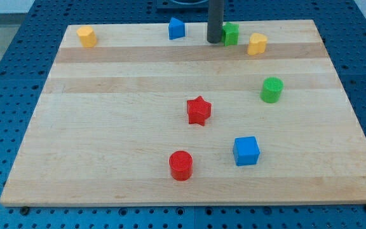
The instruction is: Push the green star into the heart
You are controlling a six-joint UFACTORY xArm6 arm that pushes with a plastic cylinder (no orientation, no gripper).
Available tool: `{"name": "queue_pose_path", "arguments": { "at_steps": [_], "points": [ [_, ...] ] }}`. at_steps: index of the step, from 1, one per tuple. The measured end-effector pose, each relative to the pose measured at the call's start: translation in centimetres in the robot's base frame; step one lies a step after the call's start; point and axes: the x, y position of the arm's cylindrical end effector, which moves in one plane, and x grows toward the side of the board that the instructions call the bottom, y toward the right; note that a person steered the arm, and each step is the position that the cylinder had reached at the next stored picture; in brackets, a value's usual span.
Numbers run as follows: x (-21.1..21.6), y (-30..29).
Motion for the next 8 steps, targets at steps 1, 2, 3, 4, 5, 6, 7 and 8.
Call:
{"name": "queue_pose_path", "arguments": {
  "at_steps": [1, 2, 3, 4, 5, 6, 7, 8],
  "points": [
    [0.0, 0.2],
    [0.0, 1.9],
    [0.0, 3.9],
    [0.0, 4.7],
    [-0.8, 2.1],
    [-2.1, 0.9],
    [-2.4, 2.3],
    [-2.4, 5.3]
  ]
}}
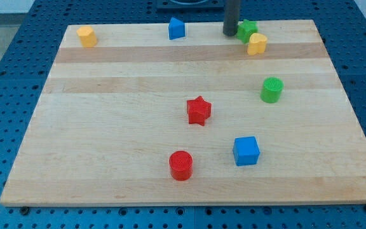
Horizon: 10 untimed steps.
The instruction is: Push the green star into the heart
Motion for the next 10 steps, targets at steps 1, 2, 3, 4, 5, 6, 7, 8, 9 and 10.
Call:
{"name": "queue_pose_path", "arguments": {
  "at_steps": [1, 2, 3, 4, 5, 6, 7, 8, 9, 10],
  "points": [
    [-0.1, 1.9],
    [-0.2, 1.9],
    [-0.3, 2.6],
    [-0.3, 3.7],
    [-0.3, 3.8],
    [-0.2, 3.8],
    [-0.1, 3.5],
    [-0.1, 1.6],
    [-0.1, -1.0],
    [2.1, -3.8]
  ]
}}
